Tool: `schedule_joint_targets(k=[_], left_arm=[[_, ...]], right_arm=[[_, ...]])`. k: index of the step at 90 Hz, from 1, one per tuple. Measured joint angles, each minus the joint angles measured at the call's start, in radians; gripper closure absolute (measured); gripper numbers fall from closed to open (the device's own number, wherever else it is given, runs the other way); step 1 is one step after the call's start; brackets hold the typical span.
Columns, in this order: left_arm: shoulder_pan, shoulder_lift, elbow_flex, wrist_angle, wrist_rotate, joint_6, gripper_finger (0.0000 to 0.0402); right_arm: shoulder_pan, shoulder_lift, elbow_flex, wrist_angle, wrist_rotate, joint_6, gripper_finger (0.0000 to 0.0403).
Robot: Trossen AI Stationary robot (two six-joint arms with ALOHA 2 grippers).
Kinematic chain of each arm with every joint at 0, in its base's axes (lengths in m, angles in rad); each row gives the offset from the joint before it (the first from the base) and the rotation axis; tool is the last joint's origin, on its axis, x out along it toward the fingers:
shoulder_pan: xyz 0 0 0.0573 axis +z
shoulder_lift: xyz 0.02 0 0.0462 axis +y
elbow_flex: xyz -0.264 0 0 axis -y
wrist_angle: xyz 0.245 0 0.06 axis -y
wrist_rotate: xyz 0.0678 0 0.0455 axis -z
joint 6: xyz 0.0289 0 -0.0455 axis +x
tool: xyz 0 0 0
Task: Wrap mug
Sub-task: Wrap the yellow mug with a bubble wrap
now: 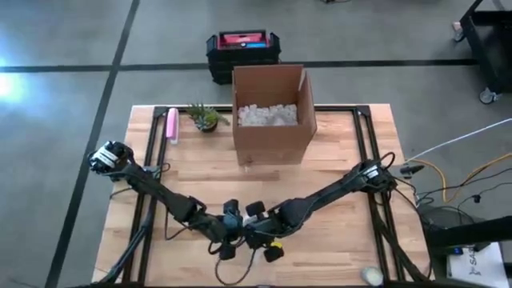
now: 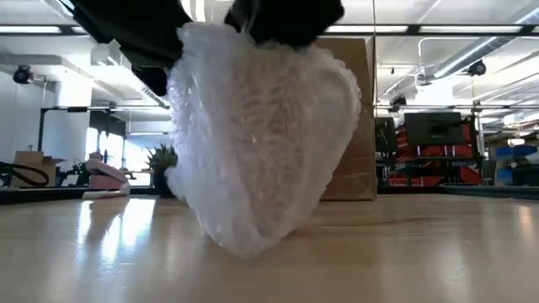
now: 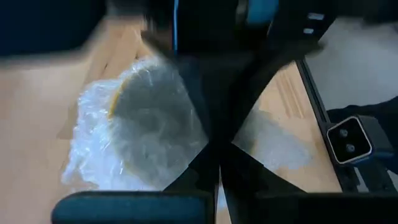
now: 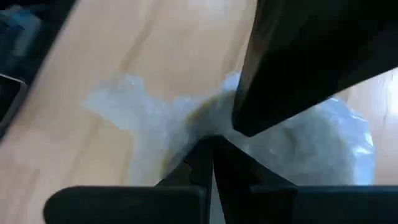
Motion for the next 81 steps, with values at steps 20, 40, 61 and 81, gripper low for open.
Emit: schedule_joint_targets(k=[20, 40, 61, 81], left_arm=[[-0.001, -0.008, -0.001, 0.012, -0.001, 0.0, 0.0402], [-0.002, -0.001, -0.004, 0.01, -0.002, -0.011, 0.0402], [-0.002, -0.001, -0.004, 0.013, -0.002, -0.011, 0.0402], [-0.009, -0.002, -0.013, -0.037, 0.013, -0.026, 0.0402]], right_arm=[[-0.028, -0.007, -0.007, -0.022, -0.002, 0.005, 0.0403], [-0.014, -0.06, 0.087, -0.127, 0.026, -0.011, 0.0403], [-0.019, -0.077, 0.098, -0.125, 0.14, 0.009, 0.0403], [-0.031, 0.024, 0.089, -0.09, 0.147, 0.008, 0.0403]])
